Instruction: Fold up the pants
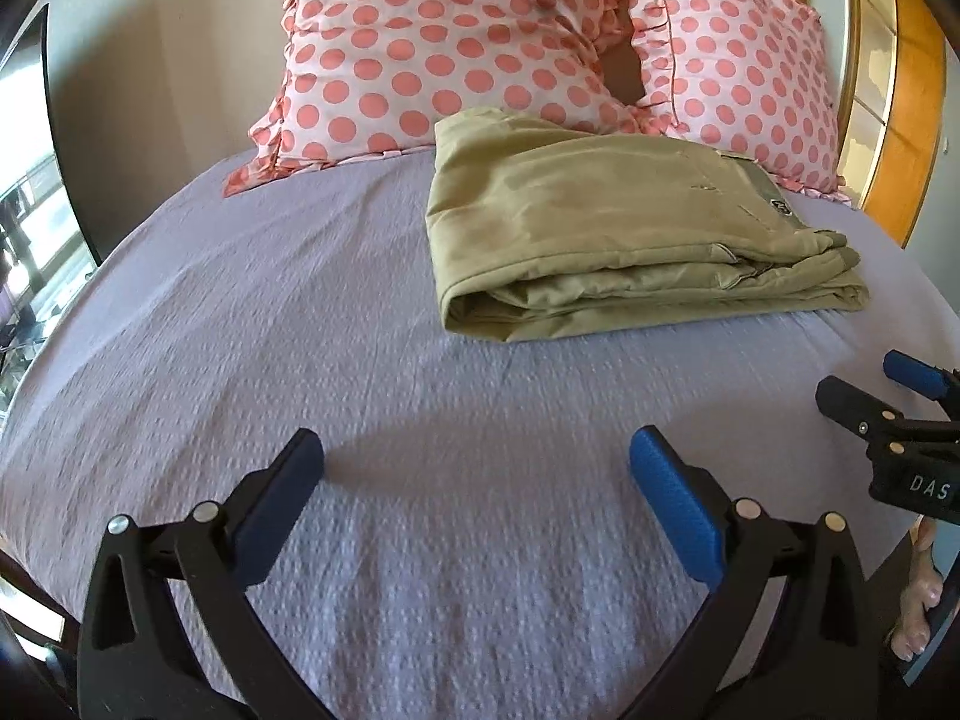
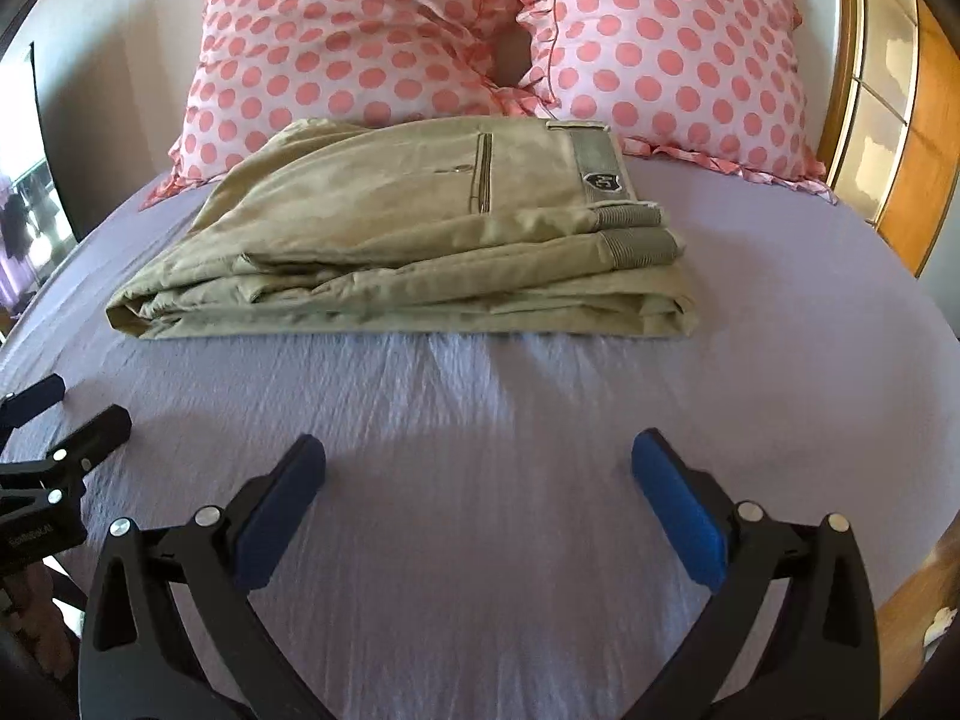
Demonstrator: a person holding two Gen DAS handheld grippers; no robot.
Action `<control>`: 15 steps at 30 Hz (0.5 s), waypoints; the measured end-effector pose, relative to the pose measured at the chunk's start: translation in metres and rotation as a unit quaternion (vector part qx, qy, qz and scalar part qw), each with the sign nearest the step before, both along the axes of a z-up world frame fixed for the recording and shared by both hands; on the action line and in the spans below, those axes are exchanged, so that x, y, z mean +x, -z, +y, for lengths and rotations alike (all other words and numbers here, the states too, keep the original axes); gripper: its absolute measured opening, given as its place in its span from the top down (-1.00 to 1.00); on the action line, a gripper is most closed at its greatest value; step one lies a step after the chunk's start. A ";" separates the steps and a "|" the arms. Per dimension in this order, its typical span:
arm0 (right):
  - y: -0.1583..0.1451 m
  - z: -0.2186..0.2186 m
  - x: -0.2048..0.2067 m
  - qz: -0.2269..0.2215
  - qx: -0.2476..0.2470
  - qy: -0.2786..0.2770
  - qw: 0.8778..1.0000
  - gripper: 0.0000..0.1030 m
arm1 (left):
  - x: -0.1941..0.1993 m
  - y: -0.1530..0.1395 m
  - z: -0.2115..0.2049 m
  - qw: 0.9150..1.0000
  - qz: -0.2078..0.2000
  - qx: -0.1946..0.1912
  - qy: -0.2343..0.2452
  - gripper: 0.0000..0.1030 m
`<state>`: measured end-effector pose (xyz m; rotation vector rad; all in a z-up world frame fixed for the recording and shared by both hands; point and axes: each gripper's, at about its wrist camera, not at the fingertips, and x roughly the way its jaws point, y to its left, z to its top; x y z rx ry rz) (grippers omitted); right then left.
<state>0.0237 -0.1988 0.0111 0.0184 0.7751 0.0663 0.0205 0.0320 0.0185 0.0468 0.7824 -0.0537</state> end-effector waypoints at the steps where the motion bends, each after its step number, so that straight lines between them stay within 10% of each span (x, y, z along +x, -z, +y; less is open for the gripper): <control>1: 0.000 0.000 0.000 0.000 0.000 0.001 1.000 -0.97 | 0.000 0.000 0.000 1.000 -0.001 0.000 0.001 -0.97; 15: 0.000 0.000 0.001 0.004 -0.001 0.001 1.000 -0.97 | -0.002 0.001 -0.001 1.000 -0.013 0.001 0.003 -0.97</control>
